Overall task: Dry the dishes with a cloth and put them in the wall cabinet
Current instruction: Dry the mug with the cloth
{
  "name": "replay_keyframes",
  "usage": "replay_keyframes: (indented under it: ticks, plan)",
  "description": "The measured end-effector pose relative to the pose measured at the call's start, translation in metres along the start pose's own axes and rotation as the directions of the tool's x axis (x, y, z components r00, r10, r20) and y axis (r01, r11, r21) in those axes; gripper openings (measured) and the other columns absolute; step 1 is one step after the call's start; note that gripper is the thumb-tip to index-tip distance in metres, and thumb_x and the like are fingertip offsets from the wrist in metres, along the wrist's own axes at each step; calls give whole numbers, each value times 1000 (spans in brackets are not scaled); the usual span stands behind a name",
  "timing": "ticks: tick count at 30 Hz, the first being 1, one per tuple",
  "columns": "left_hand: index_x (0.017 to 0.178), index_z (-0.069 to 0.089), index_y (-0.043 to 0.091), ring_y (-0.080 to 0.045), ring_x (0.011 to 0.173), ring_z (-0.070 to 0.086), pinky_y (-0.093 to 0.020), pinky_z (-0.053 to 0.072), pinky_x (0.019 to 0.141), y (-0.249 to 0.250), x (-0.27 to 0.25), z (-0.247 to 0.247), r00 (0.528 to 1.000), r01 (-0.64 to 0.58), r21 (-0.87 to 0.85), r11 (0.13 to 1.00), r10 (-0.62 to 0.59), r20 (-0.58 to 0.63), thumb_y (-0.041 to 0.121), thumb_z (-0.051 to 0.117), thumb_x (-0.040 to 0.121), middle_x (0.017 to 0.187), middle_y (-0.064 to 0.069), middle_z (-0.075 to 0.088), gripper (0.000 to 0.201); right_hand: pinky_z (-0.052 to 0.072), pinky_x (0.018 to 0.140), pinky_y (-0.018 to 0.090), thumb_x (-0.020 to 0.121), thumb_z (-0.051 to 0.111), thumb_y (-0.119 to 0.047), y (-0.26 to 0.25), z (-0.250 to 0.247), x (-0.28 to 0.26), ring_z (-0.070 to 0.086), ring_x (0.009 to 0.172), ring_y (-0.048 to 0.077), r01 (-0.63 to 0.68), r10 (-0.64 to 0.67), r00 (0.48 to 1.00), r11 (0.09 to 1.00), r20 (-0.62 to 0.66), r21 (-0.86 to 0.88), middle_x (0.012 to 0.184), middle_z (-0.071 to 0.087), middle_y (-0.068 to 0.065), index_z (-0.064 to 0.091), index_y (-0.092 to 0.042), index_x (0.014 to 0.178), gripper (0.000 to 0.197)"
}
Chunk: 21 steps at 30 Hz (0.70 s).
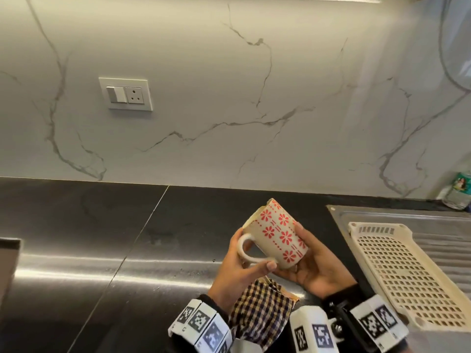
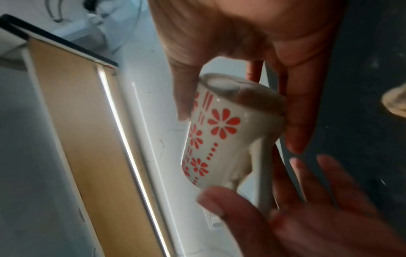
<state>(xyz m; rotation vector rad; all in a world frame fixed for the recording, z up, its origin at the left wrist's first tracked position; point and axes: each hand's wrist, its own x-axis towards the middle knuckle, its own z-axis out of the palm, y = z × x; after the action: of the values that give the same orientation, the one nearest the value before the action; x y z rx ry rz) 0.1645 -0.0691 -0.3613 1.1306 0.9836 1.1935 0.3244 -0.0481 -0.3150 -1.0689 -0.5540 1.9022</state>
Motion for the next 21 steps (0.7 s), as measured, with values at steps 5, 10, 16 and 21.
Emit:
replay_keyframes:
  ticks: [5,10,16,21]
  plan:
    - [130,41,17,-27,114,58,-35,51,89,-5,-10,-4,999,-41,-256,966,42,-2,30,90,49,122,-15,61,97,58,72,41,70,59,-45,33,16,2,67,86,31,-55,51,994,998,101,38,102,68,22,61,-2,109,59]
    - [123,48,7,-23,87,69,-27,55,67,-5,-19,-20,991,-55,-431,901,-5,-137,20,87,43,98,-13,71,90,52,83,40,69,60,-41,55,31,4,66,87,29,-28,57,987,982,149,-187,97,69,21,63,-1,106,55]
    - [118,53,8,-30,98,63,-38,57,76,4,-29,-72,978,-30,-470,882,-71,-195,41,93,28,105,-14,67,103,45,96,35,58,68,-64,70,22,13,59,106,21,224,-149,974,731,169,-645,104,67,2,64,-12,105,70]
    - [114,54,4,-31,95,67,-41,59,71,1,-33,-113,981,51,-491,870,-136,-140,37,95,21,106,-16,69,107,9,115,49,46,29,-96,99,9,23,-2,145,24,172,-39,981,-296,192,-939,157,-2,0,9,-37,147,118]
